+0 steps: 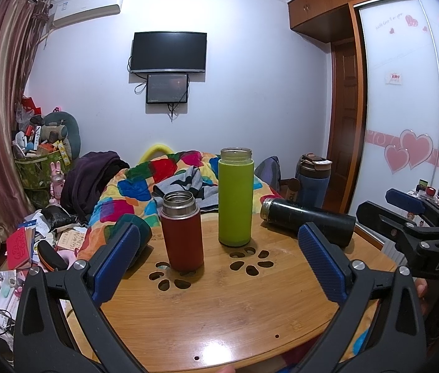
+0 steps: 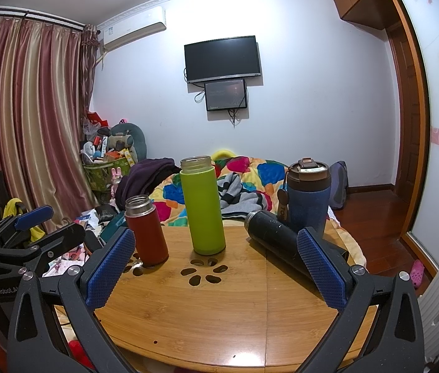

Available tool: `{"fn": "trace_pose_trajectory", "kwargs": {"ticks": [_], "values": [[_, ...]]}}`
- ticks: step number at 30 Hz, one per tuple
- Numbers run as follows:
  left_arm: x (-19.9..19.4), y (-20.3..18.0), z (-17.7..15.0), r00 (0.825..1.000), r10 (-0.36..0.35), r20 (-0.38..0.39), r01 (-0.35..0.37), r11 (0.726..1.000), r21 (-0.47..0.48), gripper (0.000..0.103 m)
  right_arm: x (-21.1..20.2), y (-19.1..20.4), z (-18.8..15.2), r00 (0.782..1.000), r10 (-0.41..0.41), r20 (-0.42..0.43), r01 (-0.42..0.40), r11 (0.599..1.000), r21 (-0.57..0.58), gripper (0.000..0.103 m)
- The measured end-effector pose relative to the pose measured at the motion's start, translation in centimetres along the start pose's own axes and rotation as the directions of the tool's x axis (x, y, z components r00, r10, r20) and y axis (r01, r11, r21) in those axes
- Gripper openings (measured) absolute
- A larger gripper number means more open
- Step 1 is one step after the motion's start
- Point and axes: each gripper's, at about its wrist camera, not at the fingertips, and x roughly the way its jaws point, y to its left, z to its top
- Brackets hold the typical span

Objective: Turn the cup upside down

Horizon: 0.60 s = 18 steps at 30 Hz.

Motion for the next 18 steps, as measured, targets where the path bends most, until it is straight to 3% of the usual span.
{"fn": "trace_pose_trajectory", "kwargs": {"ticks": [6,13,18], "values": [[2.4,1.1,0.1,0.999,0.005,-0.051,-0.006,1.0,-0.02,0.103,1.2,-0.7,-0.6,1.0,0.002,-0.027,-0.001,1.0,0.013,0.103],[10.1,4.6,-0.2,0.979,0.017,-0.201,-0.033,0.997,-0.076,0.103,3.0,-1.8,-1.8,0.996,0.012,-0.088,-0.01,0.999,0.031,0.103],[14.7,5.9,-0.5,0.965,0.014,-0.262,-0.037,0.996,-0.086,0.084,5.0,-2.1,-3.1,0.989,0.022,-0.149,-0.017,0.999,0.03,0.103]]}}
